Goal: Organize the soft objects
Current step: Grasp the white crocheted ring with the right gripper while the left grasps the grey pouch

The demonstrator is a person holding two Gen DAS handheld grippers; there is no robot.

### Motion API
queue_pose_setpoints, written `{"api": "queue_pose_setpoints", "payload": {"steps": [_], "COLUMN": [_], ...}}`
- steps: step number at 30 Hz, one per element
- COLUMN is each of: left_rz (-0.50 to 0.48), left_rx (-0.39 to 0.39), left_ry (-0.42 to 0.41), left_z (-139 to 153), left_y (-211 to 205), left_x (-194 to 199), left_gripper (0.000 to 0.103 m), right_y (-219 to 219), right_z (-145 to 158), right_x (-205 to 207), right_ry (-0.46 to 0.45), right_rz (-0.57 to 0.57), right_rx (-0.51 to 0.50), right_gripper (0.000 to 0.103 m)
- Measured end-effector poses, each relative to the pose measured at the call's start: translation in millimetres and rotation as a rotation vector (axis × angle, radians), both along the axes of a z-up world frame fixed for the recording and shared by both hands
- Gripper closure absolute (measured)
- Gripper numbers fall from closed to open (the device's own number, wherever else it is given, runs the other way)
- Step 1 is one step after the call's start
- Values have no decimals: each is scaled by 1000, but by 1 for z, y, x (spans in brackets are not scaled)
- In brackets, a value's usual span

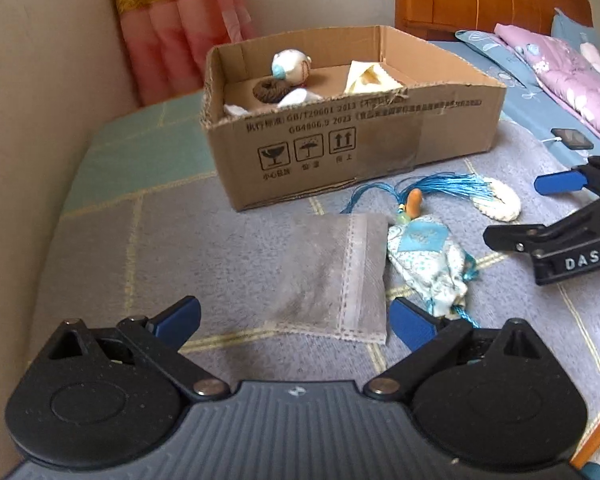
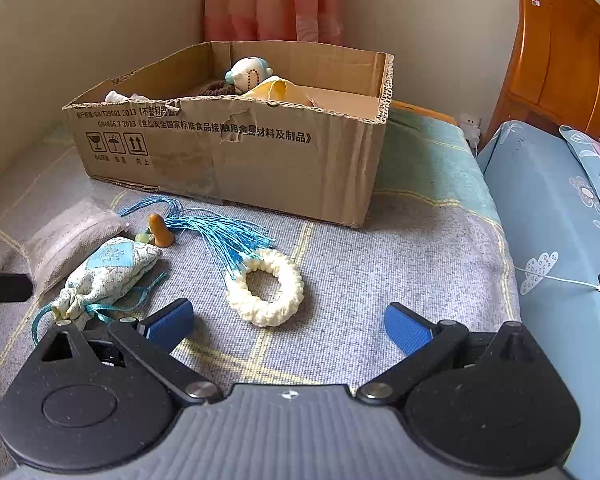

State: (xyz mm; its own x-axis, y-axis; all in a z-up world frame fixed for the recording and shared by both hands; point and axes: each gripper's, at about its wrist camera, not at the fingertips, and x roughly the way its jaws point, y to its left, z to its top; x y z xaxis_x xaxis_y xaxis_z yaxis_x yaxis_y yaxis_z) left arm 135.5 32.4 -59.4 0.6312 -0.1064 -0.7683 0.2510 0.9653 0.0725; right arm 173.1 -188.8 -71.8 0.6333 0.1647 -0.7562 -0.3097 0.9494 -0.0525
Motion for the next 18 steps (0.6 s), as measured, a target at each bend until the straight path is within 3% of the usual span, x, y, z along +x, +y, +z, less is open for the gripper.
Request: {"api": "queue_pose_setpoints", "payload": {"steps": [5, 9, 13, 18], "left_rz": [-36, -26, -29, -41], "left_rx": [2, -52, -85, -94], "left_ry": [-11, -11, -22, -24], "left_z": [-9, -13, -11, -7], "left_y": [-6, -5, -6, -7], "left_x": [7, 16, 20, 21], "left_gripper": [3, 6, 28, 52], "right_y": [-1, -2, 0, 5], "right_z": [-1, -1, -1, 3], "right_x": [-1, 0, 5, 6], "right_ry": [-9, -12, -18, -30], "right_rz": [11, 32, 63, 114], "right_rx": [2, 4, -3, 26], "right_gripper": [0, 0, 1, 30]}}
